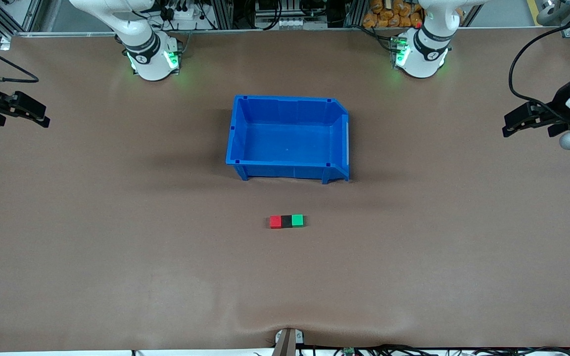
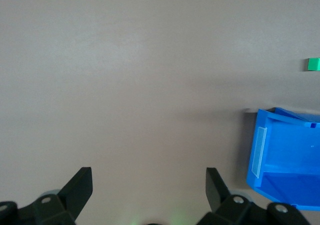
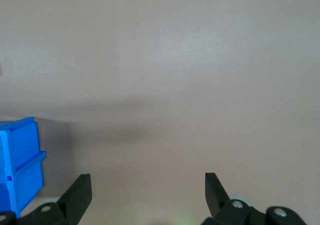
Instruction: Attach green and red cubes to black cube
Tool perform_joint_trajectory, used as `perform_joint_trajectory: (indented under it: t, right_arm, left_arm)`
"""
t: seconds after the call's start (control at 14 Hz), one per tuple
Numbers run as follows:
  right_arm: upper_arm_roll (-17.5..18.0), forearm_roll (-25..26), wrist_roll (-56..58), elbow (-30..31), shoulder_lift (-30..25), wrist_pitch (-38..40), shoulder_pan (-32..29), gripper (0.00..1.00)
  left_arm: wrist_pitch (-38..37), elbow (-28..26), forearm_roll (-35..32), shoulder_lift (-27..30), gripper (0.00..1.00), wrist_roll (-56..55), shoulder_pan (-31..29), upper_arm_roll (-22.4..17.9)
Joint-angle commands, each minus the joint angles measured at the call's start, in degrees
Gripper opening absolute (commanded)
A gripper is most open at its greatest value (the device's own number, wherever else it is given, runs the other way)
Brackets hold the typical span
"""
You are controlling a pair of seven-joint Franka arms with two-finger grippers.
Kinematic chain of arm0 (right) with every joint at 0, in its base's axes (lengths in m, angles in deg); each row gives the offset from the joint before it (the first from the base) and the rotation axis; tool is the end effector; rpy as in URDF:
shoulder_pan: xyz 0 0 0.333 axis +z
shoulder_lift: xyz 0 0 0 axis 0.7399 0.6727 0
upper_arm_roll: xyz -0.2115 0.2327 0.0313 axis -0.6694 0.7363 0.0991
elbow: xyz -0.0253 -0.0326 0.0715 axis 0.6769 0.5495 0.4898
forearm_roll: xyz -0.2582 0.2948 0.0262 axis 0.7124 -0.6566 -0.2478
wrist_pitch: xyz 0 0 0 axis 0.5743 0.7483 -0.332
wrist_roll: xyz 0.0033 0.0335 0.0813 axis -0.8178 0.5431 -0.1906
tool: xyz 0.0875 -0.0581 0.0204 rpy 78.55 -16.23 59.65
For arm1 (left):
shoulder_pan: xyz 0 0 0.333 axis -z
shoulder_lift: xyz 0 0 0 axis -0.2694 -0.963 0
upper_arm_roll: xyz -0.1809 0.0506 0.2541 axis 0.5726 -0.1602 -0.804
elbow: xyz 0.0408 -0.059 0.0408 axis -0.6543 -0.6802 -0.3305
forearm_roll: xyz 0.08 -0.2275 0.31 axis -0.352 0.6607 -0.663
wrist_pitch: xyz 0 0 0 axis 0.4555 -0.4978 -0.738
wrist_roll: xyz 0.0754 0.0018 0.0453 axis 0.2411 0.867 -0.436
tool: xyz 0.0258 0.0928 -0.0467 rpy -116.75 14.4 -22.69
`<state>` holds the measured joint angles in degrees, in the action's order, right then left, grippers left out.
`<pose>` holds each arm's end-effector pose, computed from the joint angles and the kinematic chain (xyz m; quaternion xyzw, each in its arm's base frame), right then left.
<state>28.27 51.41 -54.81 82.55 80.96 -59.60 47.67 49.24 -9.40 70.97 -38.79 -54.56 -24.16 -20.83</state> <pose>0.5294 -0.0140 0.6303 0.9995 -0.0211 -0.0236 0.0081 0.5630 -0.0357 0.6298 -0.9998 0.0063 0.0019 0.0176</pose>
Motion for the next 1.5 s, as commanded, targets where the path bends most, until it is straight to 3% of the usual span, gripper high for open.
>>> perform_joint_trajectory:
  t: [0.0,1.43]
  right_arm:
    - [0.1,0.4,0.3,1.7,-1.7,-0.3,-0.1,1.0]
    - [-0.2,0.3,1.0,1.9,-1.6,-0.3,-0.4,1.0]
  left_arm:
    - [-0.3,1.1,0.0,-0.9,1.0,1.1,-1.4,0.3]
    - [2.3,1.3,-0.2,-2.8,1.0,1.1,-1.6,0.3]
